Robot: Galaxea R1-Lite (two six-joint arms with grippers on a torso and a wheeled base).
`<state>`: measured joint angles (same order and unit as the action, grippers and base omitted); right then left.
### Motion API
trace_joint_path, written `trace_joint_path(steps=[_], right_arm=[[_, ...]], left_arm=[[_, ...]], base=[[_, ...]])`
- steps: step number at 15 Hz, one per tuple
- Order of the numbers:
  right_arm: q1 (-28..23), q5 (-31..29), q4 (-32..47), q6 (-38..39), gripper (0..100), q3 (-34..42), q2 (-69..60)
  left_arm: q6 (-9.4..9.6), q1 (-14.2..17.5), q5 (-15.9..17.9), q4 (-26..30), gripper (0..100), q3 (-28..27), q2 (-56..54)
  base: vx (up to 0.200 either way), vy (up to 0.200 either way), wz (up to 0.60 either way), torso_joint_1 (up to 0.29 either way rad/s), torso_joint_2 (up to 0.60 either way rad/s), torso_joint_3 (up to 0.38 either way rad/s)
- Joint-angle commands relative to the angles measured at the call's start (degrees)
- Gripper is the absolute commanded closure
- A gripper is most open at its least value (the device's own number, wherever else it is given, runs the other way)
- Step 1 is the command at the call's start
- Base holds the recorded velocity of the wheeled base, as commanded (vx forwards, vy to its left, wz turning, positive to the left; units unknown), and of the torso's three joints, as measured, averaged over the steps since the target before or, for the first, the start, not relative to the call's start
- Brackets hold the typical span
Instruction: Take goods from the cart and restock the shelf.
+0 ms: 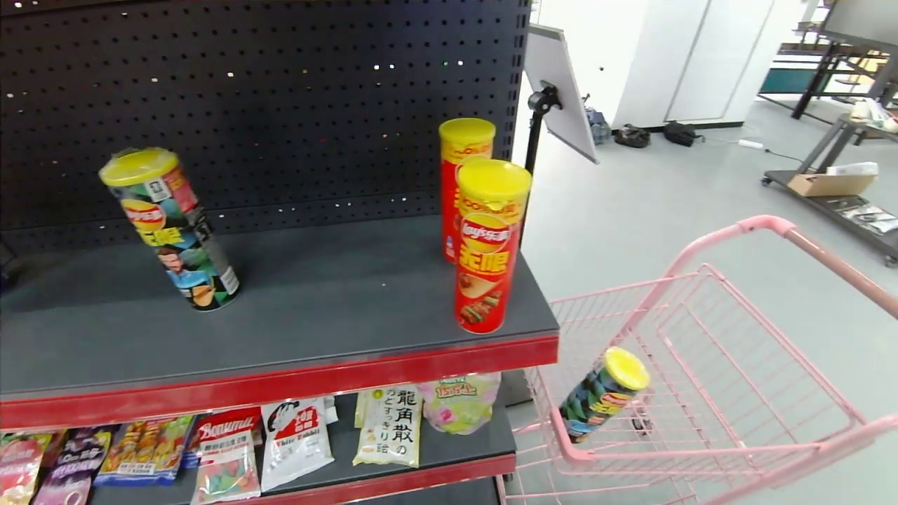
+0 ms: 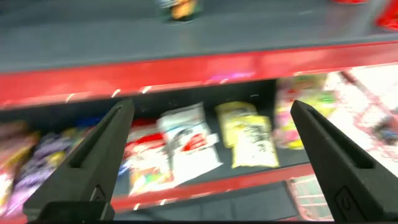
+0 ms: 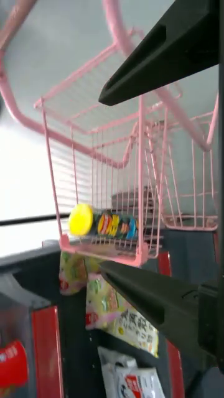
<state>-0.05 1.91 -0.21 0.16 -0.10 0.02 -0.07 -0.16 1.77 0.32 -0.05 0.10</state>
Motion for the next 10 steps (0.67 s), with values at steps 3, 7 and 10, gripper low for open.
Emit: trace_joint_path(steps=[3, 7, 10], right_arm=[[0.14, 0.02, 0.03, 0.02, 0, 0.10, 0.06], [0.14, 0.11, 0.03, -0.07, 0, 0.10, 0.06], [0.14, 0.11, 0.03, 0.02, 0, 0.01, 0.06]], left_arm=[[-0.01, 0.16, -0.01, -0.05, 0, -0.04, -0.01], [-0.01, 0.16, -0.01, -0.05, 0, -0.04, -0.01], [-0.01, 0.16, -0.01, -0.05, 0, -0.04, -0.01]], base=[[0.000, 0.000, -0.40, -0.002, 0.00, 0.003], [0.000, 0.000, 0.00, 0.000, 0.00, 0.000], [0.000, 0.000, 0.00, -0.067, 0.16, 0.104]])
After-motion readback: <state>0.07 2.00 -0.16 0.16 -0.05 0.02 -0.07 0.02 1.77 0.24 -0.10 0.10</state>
